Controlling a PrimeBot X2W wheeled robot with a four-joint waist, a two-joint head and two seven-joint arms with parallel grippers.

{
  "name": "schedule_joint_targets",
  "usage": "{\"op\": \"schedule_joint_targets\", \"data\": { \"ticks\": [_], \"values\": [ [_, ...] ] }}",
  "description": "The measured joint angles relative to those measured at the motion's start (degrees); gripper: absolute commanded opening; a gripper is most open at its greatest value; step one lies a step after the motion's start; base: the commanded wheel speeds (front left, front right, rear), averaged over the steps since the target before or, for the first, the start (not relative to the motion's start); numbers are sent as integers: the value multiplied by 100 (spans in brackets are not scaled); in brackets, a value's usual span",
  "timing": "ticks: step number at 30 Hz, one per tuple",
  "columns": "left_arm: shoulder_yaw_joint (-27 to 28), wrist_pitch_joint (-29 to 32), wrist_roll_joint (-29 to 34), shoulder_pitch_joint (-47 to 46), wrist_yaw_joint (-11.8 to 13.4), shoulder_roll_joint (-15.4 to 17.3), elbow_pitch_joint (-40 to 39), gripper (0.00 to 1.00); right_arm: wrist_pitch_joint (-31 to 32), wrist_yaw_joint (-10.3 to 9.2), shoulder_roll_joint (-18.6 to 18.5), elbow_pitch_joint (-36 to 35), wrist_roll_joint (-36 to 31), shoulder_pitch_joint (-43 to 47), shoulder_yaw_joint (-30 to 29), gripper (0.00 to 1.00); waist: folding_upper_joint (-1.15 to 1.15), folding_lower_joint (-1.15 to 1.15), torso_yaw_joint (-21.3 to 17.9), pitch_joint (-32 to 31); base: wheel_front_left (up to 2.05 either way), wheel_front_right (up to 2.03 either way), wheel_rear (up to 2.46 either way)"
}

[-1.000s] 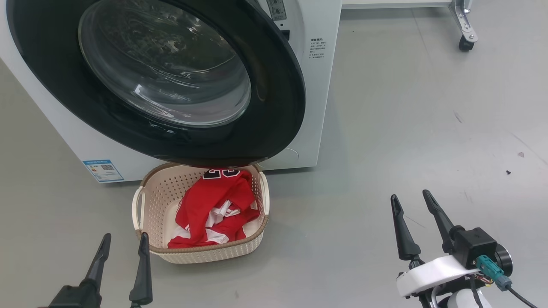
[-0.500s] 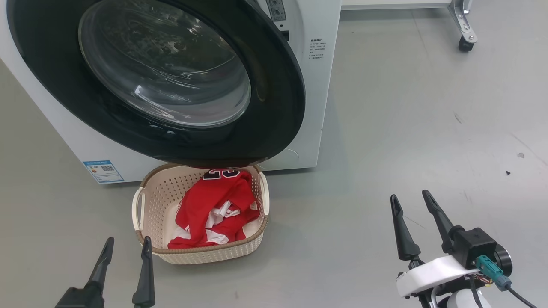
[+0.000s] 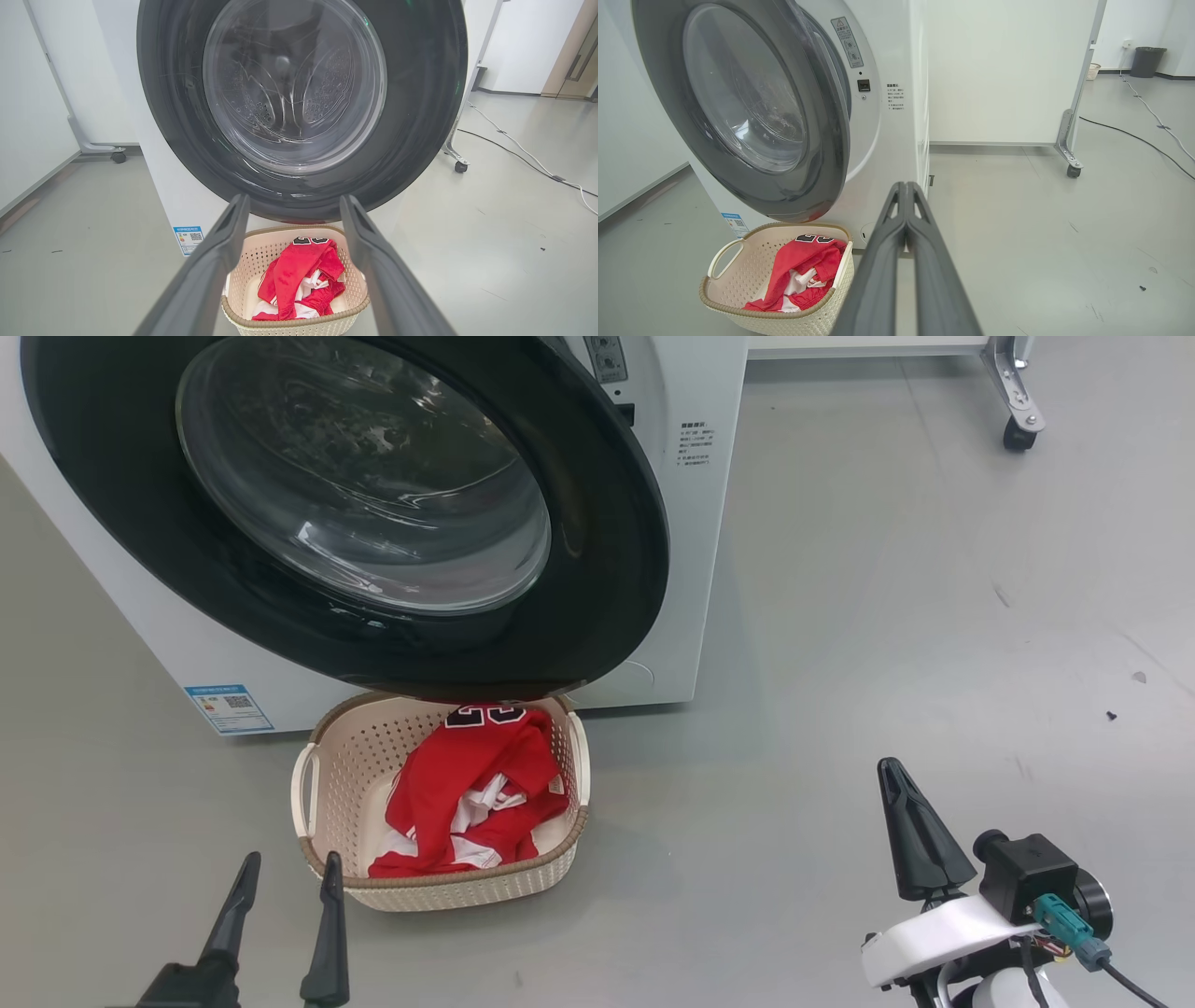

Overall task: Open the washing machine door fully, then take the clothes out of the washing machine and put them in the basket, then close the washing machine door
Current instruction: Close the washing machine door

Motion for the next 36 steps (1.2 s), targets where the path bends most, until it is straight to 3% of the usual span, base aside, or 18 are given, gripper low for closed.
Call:
{"op": "schedule_joint_targets", "data": {
  "ticks": [13,36],
  "values": [
    [-153,-25,73,-235,0,-32,-81,100,0,180,-35,40,-64,-364,160,0,0,0,260,180,0,0,0],
    [-315,-126,120,-884,-52,-168,-136,100,79,427,-229,567,-261,-2614,390,0,0,0,1180,1028,0,0,0]
  ]
}}
